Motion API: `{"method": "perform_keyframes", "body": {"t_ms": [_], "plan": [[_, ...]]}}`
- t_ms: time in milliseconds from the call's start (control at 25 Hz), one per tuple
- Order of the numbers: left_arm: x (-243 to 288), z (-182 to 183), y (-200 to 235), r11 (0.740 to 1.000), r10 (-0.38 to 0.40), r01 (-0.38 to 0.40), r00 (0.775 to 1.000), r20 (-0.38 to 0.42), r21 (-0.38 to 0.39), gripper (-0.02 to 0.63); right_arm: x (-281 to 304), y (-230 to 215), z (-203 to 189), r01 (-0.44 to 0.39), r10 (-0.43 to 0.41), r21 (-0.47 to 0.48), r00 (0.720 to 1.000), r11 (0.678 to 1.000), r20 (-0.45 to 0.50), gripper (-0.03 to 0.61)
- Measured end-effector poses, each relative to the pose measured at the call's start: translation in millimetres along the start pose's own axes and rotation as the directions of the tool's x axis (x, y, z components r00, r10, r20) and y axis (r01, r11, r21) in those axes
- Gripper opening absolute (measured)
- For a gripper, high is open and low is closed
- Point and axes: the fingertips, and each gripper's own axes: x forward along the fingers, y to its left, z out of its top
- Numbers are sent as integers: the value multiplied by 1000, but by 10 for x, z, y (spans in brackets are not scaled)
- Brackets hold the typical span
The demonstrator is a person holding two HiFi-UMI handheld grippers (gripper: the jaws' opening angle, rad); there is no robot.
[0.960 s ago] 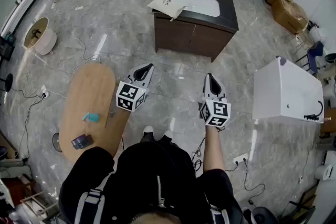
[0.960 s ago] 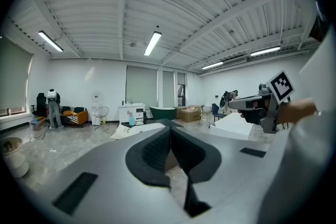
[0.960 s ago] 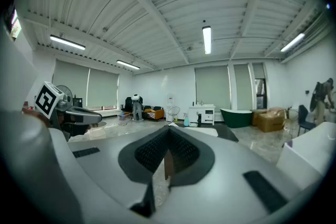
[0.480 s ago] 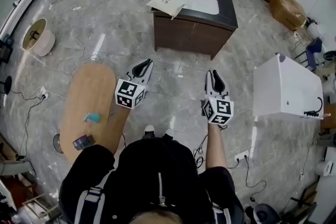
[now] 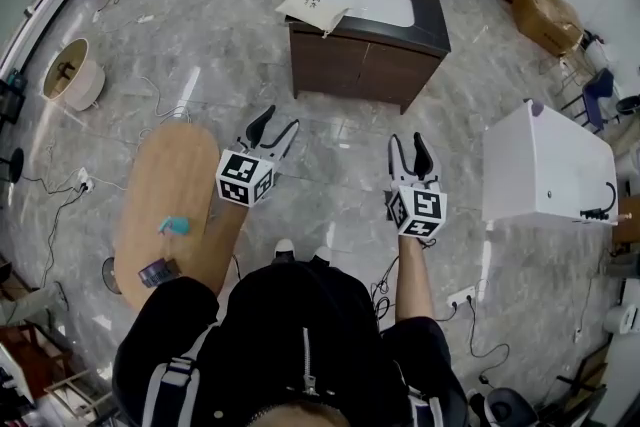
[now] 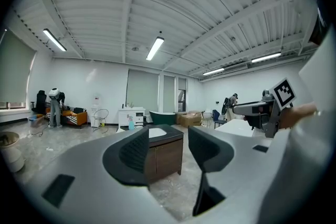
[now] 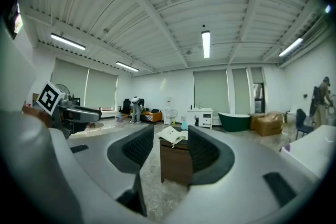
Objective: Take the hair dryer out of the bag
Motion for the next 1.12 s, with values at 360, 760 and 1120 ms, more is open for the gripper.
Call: {"method": "perform_keyframes", "body": {"t_ms": [360, 760, 1120], "plan": [[66, -99, -172, 999, 45, -46, 999, -21, -8, 236, -66, -154, -106, -46, 46, -2, 999, 999, -18, 210], [195, -164, -342, 998, 66, -67, 997, -33, -5, 236, 34, -299, -257, -93, 93, 18, 995, 996, -33, 213], [714, -238, -85, 999, 47, -47, 998, -35, -18, 236, 516, -486, -276, -86, 87, 24, 995, 996, -43, 215]]}}
